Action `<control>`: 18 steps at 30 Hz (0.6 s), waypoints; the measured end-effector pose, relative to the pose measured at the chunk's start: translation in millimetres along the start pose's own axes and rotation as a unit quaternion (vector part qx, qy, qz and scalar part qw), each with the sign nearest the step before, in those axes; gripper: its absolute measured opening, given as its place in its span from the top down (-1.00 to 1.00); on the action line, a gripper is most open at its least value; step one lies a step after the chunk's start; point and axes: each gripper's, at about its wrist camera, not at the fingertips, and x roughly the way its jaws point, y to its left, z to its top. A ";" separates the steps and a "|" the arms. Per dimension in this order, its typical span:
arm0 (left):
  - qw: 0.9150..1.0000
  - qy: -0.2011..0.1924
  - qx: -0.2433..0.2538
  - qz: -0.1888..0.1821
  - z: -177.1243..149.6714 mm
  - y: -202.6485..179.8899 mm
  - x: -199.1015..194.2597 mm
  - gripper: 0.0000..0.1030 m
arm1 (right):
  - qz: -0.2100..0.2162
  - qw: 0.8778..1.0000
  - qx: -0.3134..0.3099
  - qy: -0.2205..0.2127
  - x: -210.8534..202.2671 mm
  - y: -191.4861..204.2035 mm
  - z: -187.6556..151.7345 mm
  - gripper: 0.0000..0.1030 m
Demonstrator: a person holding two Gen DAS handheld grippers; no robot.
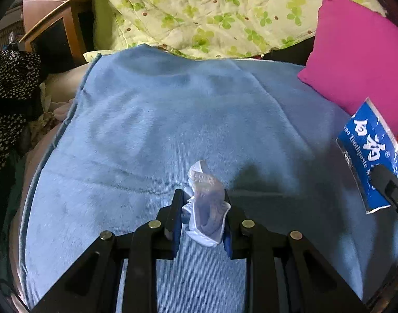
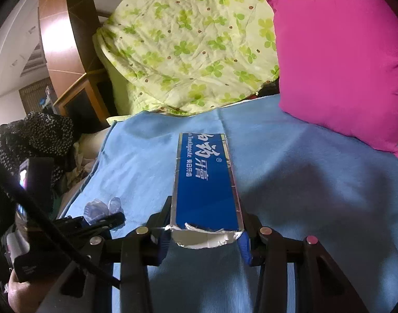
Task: Collect trash
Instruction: 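Carry the toothpaste box and white wrapper to the orange basket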
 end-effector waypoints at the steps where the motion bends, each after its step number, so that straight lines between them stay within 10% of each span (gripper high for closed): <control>1: 1.000 -0.001 -0.003 -0.003 -0.9 0.1 -3.9 0.48 | -0.005 1.000 -0.003 0.001 -5.2 1.1 -0.9 0.13; 18: 0.996 -0.029 0.030 -0.079 -20.7 -57.9 -65.0 0.48 | -0.091 0.996 -0.007 -0.016 -108.6 -36.8 -6.1 0.13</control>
